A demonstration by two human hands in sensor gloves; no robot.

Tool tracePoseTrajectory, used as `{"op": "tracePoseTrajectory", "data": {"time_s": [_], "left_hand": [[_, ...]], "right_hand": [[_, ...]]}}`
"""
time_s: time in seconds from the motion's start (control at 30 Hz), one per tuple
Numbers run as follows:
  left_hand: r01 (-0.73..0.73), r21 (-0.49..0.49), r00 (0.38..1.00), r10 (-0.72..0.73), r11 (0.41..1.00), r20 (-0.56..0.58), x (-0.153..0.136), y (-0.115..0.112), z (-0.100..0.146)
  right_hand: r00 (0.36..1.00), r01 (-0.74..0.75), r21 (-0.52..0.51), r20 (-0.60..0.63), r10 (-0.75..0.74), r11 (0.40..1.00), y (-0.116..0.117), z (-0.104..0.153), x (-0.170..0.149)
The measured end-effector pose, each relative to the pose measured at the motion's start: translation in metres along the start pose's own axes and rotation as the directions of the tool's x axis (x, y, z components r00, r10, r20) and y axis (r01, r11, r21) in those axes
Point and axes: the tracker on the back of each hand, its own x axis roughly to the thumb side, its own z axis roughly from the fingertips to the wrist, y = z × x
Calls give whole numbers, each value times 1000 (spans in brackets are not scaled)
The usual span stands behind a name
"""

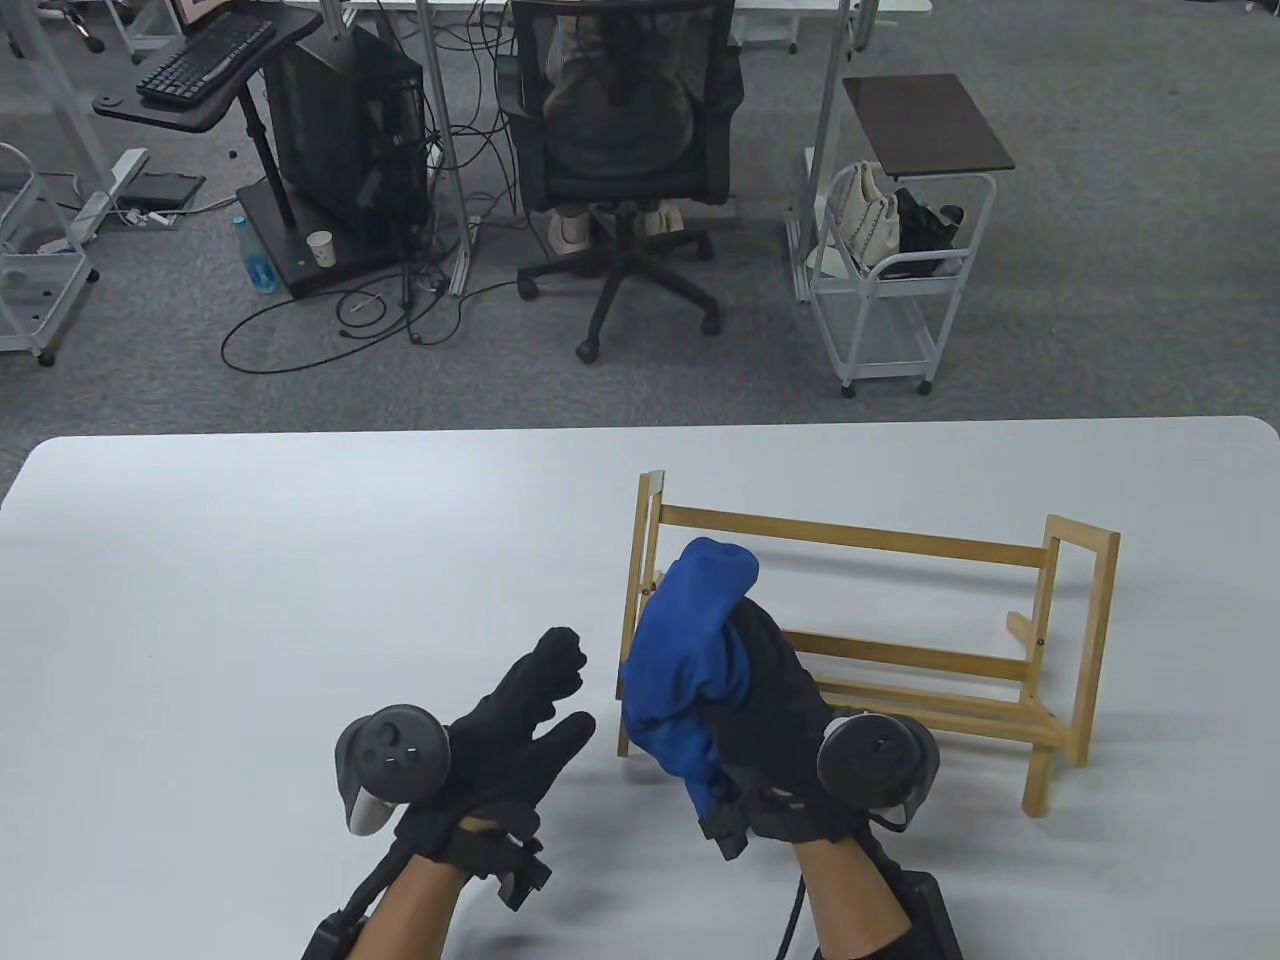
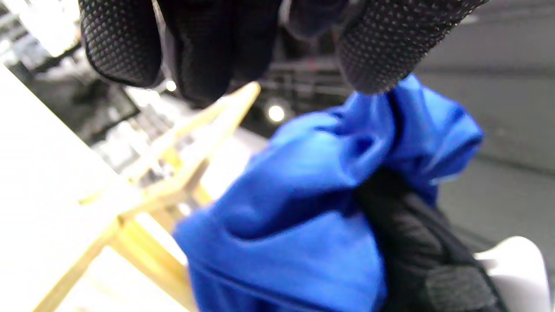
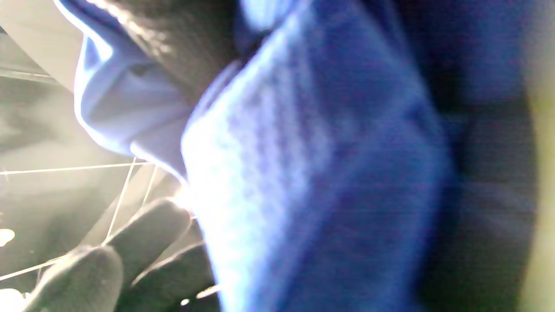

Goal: Hang t-shirt on book rack

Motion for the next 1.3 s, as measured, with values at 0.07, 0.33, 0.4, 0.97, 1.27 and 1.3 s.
{"op": "tracePoseTrajectory", "data": {"time_s": [0.07,0.33,0.4,0.97,1.27,1.3], "left_hand": [[5,16,1000,-4,1000,-17,-5,3,2],[107,33,990,-104,994,-97,-27,11,6],[142,25,983,-138,990,-120,-33,11,7],[284,0,934,-277,959,-224,-54,15,14],[329,-17,906,-321,944,-276,-67,18,18],[330,-17,905,-322,944,-279,-67,19,19]], "right_hand": [[1000,-12,-7,-5,12,1000,-4,0,-1],[998,-49,-40,-46,47,998,-23,-1,-5],[997,-58,-49,-56,55,997,-29,-2,-6],[985,-81,-117,-160,61,990,-59,-8,-18],[973,-102,-145,-220,69,984,-76,-12,-20],[971,-108,-146,-228,73,983,-78,-12,-21]]}}
